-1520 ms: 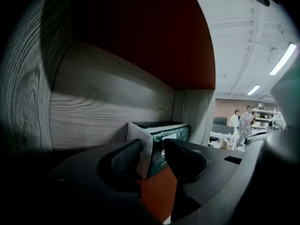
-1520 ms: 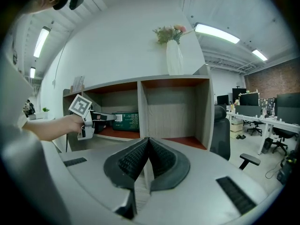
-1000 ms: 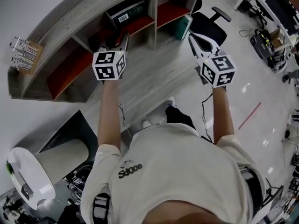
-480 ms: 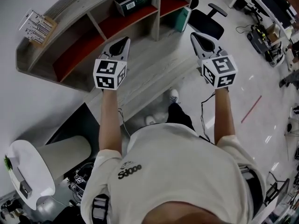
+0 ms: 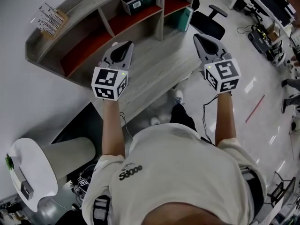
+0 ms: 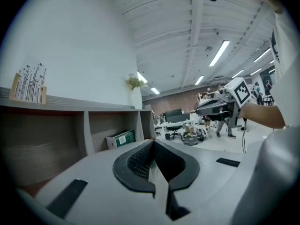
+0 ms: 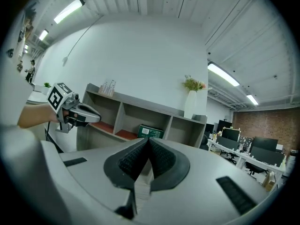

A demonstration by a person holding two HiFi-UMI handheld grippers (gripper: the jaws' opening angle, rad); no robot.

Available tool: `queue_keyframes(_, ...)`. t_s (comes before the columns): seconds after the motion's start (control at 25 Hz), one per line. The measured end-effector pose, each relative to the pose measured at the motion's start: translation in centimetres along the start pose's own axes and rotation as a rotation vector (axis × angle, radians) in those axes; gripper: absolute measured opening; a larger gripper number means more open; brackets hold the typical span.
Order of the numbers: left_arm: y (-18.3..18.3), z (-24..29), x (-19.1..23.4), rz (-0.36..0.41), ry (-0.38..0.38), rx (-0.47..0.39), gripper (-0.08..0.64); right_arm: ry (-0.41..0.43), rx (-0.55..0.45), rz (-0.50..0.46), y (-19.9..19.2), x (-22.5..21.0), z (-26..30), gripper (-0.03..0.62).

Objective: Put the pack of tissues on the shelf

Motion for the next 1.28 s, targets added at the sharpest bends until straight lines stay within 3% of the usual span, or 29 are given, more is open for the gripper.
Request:
queue_keyframes(0.44,2.0,-1.0,-1.4,0.045,-0.032,-0.034,0.018,-0.01,-0.019,-0.029,1.2,0.2,-1.2,0.002)
queue_keyframes(1.28,1.8,-1.1,-1.9,0.072,-0.04,-0.02,0.02,-0.013,0.005,-0.045,1.0,1.2,-1.6,0.002)
Point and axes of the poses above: the fingertips, and each gripper's own axes: z forward along the fingers, x to its left, y out of its top, the point moved 10 cm from there along -z, backward along the fingers, and after that the axes turned 5 degrees about -z, right-handed, at the moved point
